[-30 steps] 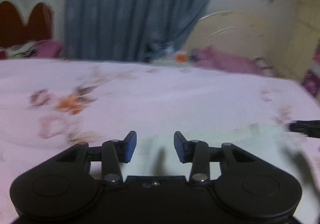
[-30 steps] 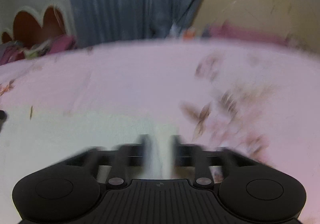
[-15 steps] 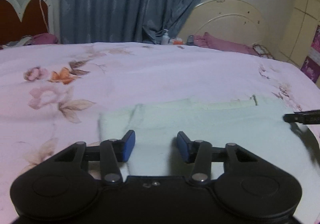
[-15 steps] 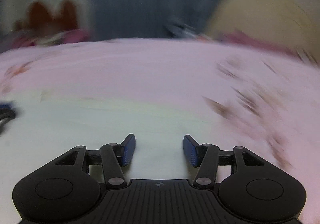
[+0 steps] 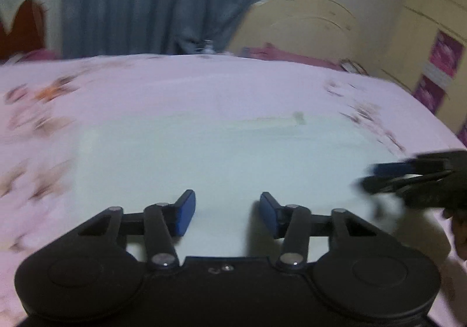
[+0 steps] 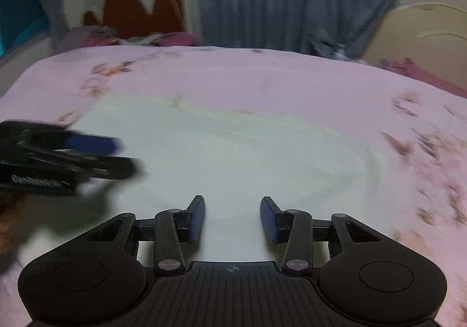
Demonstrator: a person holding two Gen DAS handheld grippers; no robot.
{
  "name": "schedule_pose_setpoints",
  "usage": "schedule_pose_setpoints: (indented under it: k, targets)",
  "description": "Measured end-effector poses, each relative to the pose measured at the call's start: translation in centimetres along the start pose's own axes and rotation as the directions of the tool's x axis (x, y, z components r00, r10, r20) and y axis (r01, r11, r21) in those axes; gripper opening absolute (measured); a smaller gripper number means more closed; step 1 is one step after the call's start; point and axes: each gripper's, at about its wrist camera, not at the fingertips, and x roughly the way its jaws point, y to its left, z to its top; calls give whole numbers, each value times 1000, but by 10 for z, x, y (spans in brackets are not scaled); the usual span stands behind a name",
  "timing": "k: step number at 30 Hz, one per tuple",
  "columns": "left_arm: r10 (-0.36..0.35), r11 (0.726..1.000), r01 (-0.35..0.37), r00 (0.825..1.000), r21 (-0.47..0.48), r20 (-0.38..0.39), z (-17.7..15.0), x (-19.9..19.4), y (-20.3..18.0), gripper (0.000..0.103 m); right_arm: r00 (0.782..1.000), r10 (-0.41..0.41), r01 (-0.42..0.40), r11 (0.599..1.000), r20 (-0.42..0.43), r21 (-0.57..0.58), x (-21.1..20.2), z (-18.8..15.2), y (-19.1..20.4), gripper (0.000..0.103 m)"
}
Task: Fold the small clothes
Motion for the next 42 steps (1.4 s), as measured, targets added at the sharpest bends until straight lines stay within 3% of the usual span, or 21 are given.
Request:
schedule_pose_setpoints:
  k: [2, 5, 8, 10, 12, 16, 19, 22, 25, 27, 32, 37, 39, 42]
  targets:
    - [30, 1000, -30, 1000, 0, -4, -2, -8, 12, 42, 997, -70, 71, 995, -16, 64, -5, -5, -28, 41]
    - [59, 997, -60, 998, 40, 4, 5, -23, -3, 46, 997, -76, 77, 995, -19, 60, -16, -4, -25, 41]
    - [3, 996, -5, 1000, 95, 18, -2, -34, -37, 47, 999, 19, -19, 1000, 43, -3, -30, 3, 10, 41]
    - [-6, 991, 9, 1000, 136, -24, -5, -21, -58, 48, 999, 51, -50, 995, 16, -86, -22, 4, 37, 41]
    - [19, 986, -8, 998, 169, -68, -13, -8, -66, 50, 998, 12, -20, 989, -61, -145, -4, -3, 52, 41]
    - [26, 986, -20, 999, 166, -35, -16, -30, -64, 48, 999, -17, 13, 994, -43, -106, -13, -6, 44, 41]
    - [-20, 987, 25, 999, 160, -28, -30, -47, -73, 48, 999, 51, -52, 994, -14, -94, -37, -12, 50, 41]
    - [-34, 987, 40, 999, 156, -40, -49, -55, -86, 46, 995, 92, -98, 980, -41, -175, -50, -32, 79, 41]
    - [-23, 991, 31, 998, 133, -62, -67, -61, -92, 43, 994, 77, -89, 979, -71, -183, -46, -50, 91, 27]
    - [-8, 990, 18, 997, 138, -70, -76, -66, -95, 45, 995, 73, -84, 979, -65, -185, -50, -58, 94, 24]
    - [57, 989, -51, 998, 136, -38, -86, -82, -89, 46, 996, 56, -66, 982, -64, -176, -61, -62, 88, 24]
    - [136, 991, -135, 990, 16, -29, -95, -102, -36, 45, 990, -114, 103, 986, -79, -131, -79, -82, 35, 24]
    - [138, 990, -138, 990, -20, -25, -95, -108, -25, 39, 990, -105, 95, 991, -93, -98, -84, -86, 18, 24]
    - [142, 989, -142, 990, -50, -5, -90, -114, -26, 38, 994, -83, 79, 995, -69, -63, -95, -81, 16, 24]
